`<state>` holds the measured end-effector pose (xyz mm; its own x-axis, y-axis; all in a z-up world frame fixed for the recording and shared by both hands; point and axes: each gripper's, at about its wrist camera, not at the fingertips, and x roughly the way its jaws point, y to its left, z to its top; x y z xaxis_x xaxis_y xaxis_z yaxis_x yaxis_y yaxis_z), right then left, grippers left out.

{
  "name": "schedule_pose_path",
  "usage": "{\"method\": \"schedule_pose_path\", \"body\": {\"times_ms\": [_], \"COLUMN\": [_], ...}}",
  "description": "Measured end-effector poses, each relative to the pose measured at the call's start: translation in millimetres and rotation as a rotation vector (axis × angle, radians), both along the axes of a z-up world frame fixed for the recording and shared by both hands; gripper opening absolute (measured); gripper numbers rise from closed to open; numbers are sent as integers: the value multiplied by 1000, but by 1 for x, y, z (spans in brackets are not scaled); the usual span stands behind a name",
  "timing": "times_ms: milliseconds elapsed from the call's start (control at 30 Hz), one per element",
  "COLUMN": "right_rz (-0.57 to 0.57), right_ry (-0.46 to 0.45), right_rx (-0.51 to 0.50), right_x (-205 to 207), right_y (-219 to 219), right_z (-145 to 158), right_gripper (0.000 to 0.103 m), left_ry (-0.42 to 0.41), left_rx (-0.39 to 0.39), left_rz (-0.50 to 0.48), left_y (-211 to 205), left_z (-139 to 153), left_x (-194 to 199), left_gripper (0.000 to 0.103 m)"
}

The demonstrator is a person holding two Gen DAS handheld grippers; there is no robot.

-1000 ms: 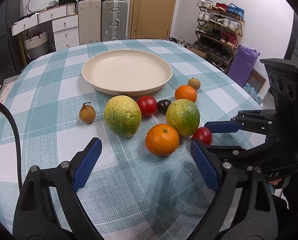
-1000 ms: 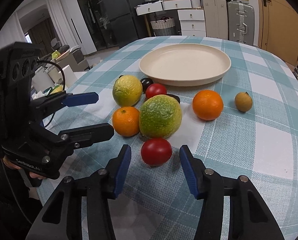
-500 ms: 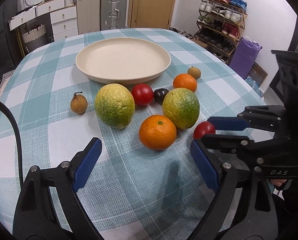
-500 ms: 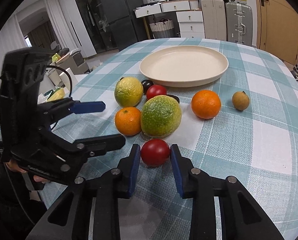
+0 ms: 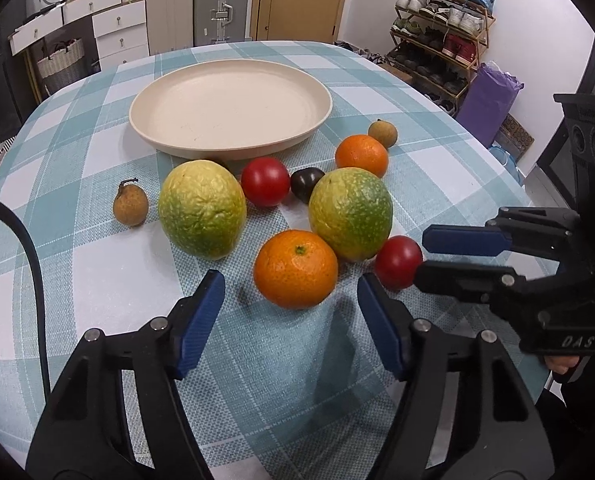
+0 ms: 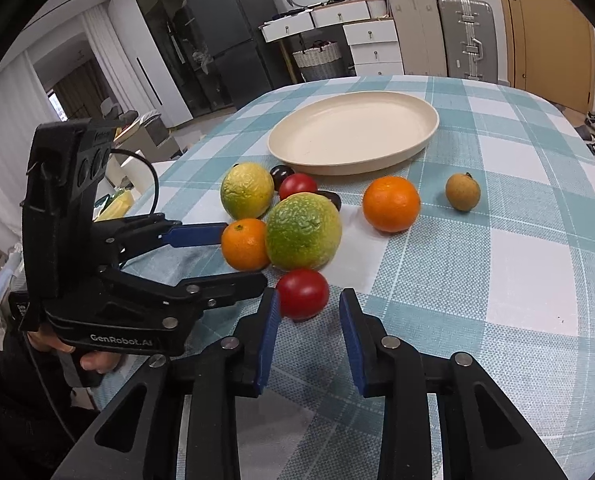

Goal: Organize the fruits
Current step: 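Close the right gripper on the red tomato while the left gripper closes on the orange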

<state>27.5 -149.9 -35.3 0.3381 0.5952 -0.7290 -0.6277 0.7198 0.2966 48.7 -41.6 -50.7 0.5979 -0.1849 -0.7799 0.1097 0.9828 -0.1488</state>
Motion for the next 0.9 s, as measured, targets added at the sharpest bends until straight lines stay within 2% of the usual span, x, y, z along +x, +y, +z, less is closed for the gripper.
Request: {"method": "schedule_pose_path", "body": {"times_ms": [100,200,400,600,700,900], "right_rz": [8,12,15,44,53,55], "right_ry": [3,6,22,-27,-56,-49], "right_rx": [-6,-9,-46,-112,-151,-123], "right_x": [-1,0,4,0,-2,-4], "right_y": [1,3,14,26,30,24], "right_z": [-2,-3,-10,-9,-10,-8], "right_gripper": [36,39,39,39,34,31], "left_ry": [-2,-6,-13,-47,-60,-99], "left_rx": [-9,-14,-40,-55,-63,-76], "left_rz": [-7,-11,-14,-21,-17,-11], "left_y": [0,0,5,11,14,18], "left_z": [1,1,2,6,9,18], "left_x": [3,2,-5,-15,-17,-23], "left_gripper": [55,38,37,37,37,37]}}
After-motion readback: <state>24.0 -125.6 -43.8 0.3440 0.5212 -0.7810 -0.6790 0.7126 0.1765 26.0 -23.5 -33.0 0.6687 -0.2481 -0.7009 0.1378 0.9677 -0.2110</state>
